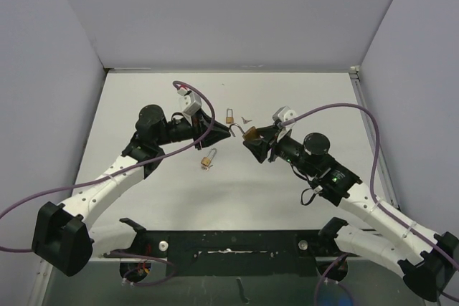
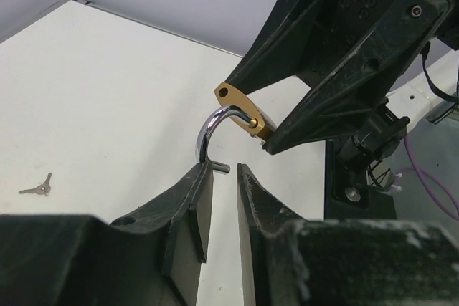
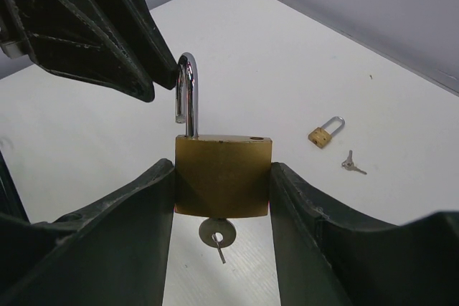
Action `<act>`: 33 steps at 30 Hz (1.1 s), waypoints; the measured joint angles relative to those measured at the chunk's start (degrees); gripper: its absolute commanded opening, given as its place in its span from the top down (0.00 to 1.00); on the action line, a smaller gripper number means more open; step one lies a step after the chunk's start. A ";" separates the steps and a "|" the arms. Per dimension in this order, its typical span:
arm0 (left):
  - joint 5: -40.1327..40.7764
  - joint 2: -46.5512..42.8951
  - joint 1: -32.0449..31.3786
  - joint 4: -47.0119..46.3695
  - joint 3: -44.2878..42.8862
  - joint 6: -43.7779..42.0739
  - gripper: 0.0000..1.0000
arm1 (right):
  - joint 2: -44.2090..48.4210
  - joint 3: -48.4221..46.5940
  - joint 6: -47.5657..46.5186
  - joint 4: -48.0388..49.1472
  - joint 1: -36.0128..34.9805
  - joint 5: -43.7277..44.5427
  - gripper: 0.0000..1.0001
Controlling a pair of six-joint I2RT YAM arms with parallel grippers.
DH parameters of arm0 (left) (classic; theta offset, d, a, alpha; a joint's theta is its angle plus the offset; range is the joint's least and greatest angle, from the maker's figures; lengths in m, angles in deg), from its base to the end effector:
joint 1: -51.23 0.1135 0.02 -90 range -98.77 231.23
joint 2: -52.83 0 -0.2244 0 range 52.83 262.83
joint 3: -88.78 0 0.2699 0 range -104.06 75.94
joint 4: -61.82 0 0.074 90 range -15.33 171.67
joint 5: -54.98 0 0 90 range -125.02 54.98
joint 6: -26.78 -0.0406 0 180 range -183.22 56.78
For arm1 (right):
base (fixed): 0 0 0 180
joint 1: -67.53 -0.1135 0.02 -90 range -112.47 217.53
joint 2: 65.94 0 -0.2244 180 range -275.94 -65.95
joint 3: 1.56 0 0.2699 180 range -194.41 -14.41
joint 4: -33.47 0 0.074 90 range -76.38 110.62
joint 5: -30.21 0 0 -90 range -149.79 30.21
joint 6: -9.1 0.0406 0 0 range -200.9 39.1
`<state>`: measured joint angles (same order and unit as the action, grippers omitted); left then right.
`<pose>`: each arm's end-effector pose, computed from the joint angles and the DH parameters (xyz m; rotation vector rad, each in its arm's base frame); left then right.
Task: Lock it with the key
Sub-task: Lock the lock.
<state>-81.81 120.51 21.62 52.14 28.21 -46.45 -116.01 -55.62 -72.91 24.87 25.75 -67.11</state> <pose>0.2499 -0.1761 0.2922 0.8606 1.4456 -1.2408 0.1898 0.1765 0.2952 -0.5916 1.6017 0.7606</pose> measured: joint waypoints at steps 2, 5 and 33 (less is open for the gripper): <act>0.02 0.00 -0.07 -0.02 0.00 -0.24 0.81 | 0.31 0.00 0.11 0.31 0.00 -0.94 1.00; -0.02 0.00 -0.13 -0.09 0.00 -0.48 0.80 | 0.31 0.02 0.28 0.68 0.00 -1.81 1.00; -0.13 0.83 -1.55 -3.56 0.00 0.66 0.80 | -0.55 2.03 3.21 4.85 0.00 -9.44 1.00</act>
<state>-81.94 121.34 20.07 48.58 28.21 -45.79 -116.55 -53.59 -69.70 29.72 25.75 -76.55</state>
